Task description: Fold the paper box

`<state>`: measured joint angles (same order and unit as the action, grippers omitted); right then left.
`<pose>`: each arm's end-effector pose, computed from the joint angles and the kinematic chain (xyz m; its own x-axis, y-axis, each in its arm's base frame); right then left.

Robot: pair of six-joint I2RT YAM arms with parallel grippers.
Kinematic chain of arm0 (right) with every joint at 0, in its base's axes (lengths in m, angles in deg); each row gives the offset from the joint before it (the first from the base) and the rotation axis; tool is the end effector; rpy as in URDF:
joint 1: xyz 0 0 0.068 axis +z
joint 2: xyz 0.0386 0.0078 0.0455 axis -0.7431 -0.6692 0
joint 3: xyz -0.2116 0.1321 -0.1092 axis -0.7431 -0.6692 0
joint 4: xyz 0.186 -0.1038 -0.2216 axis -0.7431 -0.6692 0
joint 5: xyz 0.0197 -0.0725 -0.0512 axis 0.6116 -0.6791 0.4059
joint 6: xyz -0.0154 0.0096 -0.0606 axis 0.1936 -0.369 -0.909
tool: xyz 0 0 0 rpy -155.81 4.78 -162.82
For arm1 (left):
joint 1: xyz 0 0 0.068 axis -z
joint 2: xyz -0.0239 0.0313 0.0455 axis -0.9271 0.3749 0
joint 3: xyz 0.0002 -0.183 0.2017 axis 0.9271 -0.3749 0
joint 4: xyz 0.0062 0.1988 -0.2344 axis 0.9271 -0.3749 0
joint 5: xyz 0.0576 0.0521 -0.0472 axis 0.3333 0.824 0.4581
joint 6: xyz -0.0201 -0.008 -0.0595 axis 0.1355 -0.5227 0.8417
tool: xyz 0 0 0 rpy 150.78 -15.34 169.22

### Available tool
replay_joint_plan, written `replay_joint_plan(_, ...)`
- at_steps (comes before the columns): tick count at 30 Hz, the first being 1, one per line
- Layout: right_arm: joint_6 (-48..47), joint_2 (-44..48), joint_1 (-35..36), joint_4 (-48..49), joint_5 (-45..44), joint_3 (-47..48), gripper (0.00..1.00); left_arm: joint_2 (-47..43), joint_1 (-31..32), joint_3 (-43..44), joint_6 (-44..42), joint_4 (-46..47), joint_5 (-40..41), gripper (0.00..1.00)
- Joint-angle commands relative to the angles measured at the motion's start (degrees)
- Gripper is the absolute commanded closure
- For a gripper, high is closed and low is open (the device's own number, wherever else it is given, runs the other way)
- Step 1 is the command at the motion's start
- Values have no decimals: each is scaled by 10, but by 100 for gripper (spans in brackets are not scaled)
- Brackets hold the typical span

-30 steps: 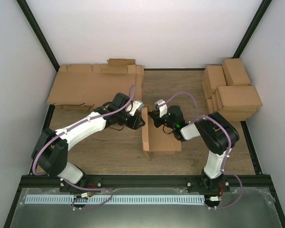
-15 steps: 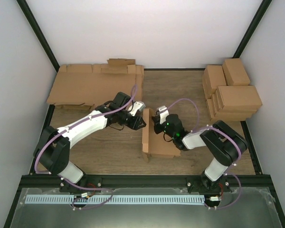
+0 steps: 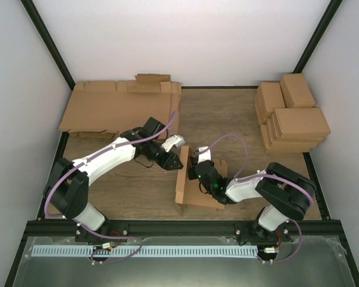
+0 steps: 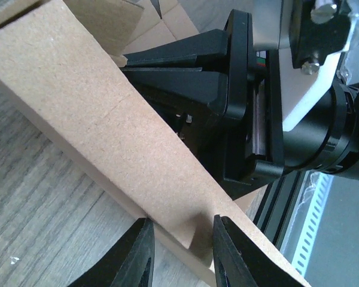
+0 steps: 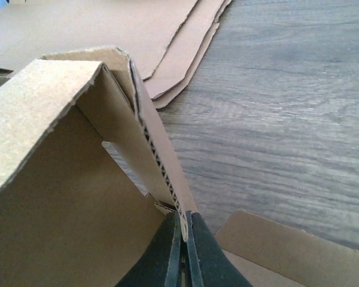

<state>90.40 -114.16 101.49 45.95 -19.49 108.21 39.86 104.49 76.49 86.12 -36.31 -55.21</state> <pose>0.1964 0.2303 0.0839 -0.4466 0.0380 -0.8939 -0.3398 0.9170 0.2088 0.2731 -0.2380 0.2000 -0.6970 0.5378 -0.4744 0.7151 0.4712 -0.5163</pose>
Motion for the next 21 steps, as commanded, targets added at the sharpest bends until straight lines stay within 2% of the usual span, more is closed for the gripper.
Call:
replay_joint_plan(1,83,1,50,-48,-35,6,99,23,-2,6,-40,-31,15,71)
replay_joint_plan(4,102,1,56,-36,-8,-5,97,22,-2,9,-49,-37,13,72)
replay_joint_plan(8,65,17,56,18,59,-37,89,21,-2,14,-67,-55,8,72)
replay_joint_plan(15,13,53,50,64,157,-76,88,21,-2,17,-83,-62,-14,73)
replay_joint_plan(18,4,73,47,67,171,-92,80,22,-2,19,-85,-64,-13,73)
replay_joint_plan(21,-15,119,13,73,230,-120,76,22,-1,20,-84,-65,-13,73)
